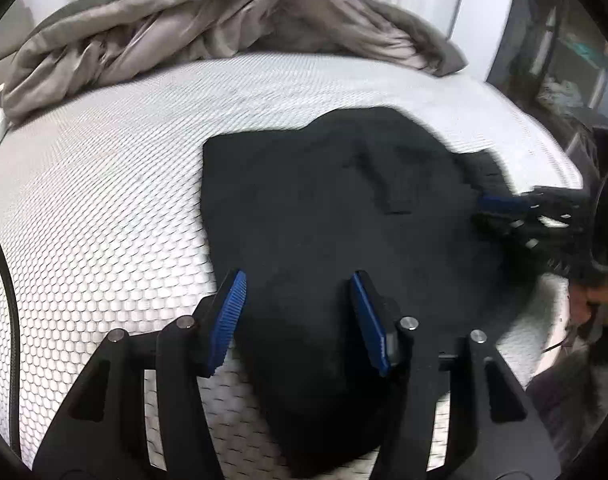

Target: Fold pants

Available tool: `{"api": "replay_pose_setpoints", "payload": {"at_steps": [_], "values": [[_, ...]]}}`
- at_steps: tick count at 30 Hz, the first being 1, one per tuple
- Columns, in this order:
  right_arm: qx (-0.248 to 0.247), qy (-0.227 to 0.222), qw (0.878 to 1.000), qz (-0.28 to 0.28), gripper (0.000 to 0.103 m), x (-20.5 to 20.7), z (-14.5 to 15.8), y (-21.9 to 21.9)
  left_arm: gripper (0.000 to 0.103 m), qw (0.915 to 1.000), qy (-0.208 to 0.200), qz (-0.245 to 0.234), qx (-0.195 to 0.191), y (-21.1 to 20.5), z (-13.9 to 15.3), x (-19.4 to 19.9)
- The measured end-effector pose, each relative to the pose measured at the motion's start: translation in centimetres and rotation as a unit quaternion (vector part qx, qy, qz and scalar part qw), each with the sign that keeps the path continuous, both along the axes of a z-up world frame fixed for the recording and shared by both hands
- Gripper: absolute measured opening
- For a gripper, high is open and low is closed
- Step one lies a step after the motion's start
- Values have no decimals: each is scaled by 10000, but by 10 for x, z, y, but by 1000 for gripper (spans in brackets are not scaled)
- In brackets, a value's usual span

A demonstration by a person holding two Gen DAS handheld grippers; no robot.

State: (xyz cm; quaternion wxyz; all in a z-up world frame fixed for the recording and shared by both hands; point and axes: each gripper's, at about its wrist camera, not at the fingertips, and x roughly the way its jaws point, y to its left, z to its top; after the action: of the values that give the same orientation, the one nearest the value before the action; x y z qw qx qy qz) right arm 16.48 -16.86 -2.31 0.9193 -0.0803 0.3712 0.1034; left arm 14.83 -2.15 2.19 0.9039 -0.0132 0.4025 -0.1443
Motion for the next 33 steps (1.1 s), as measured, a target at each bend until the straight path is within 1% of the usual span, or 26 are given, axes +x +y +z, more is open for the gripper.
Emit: {"api": "replay_pose_setpoints", "payload": {"at_steps": [1,3,4,5,7,10,11,12,14,15,16,17,18,20,21,22,23,24,25,26,27,29,30,31,32,33], "values": [[115,-74,9998,131,31,-4,5,7,52,9996,-72,-237,-106,-9,3,-5],[359,-113,9973,636,32,-14,11,30,52,9976,-13,-691,-94,-28,1,-8],[337,-78,9961,810,33,-14,10,42,52,9963,107,-849,14,-35,-5,-8],[223,31,9947,1006,33,-11,5,55,52,9959,149,-869,223,-37,-12,-8],[-95,160,9946,1022,33,-8,-8,60,52,9956,147,-879,282,-32,-16,-11],[-233,150,9970,721,34,-15,-12,32,52,9960,188,-858,147,-10,-15,-20],[-295,90,9983,490,33,-16,-10,15,52,9965,251,-785,162,-1,-15,-21],[-41,111,9991,417,33,-18,-7,-1,52,9970,280,-724,78,7,-14,-22],[914,226,9940,553,35,-25,3,-31,52,9974,371,-402,-459,36,-6,-24],[1216,158,9911,511,39,-28,11,-42,52,9967,381,-225,-687,46,-3,-22],[1346,36,9901,401,44,-32,18,-51,52,9959,387,-39,-823,54,-1,-18],[1386,-133,9901,171,54,-42,25,-61,52,9948,432,240,-886,65,-2,-12],[1340,-233,9907,-44,58,-43,27,-71,52,9936,532,479,-877,70,-5,-7],[1346,-197,9896,-467,58,-33,26,-91,52,9906,788,689,-879,76,-14,9],[1494,-2,9869,-617,58,-24,21,-100,52,9898,847,721,-885,74,-18,13],[1683,169,9831,-701,58,-16,14,-107,48,9897,831,726,-917,73,-20,14],[1951,426,9770,-743,57,-7,3,-114,41,9894,776,711,-999,71,-18,15],[2212,581,9710,-693,47,7,0,-122,39,9893,780,729,-991,70,-16,16],[2585,718,9614,-613,40,12,-6,-129,36,9900,758,742,-935,69,-14,18],[3114,875,9444,-597,37,16,-13,-136,35,9911,706,742,-845,68,-10,20],[3314,900,9372,-612,31,20,-17,-140,34,9922,629,790,-726,68,-7,24],[3762,828,9214,-513,27,24,-16,-145,34,9920,591,941,-607,65,-6,23],[3734,793,9228,-524,27,26,-11,-140,34,9914,624,982,-605,66,-10,20],[3538,735,9307,-566,27,26,-7,-135,35,9909,661,990,-629,68,-12,21],[3182,654,9437,-632,30,29,-3,-130,35,9903,689,1004,-670,70,-14,22],[2897,632,9524,-706,38,28,-1,-125,35,9898,684,1028,-710,72,-12,20]]}}
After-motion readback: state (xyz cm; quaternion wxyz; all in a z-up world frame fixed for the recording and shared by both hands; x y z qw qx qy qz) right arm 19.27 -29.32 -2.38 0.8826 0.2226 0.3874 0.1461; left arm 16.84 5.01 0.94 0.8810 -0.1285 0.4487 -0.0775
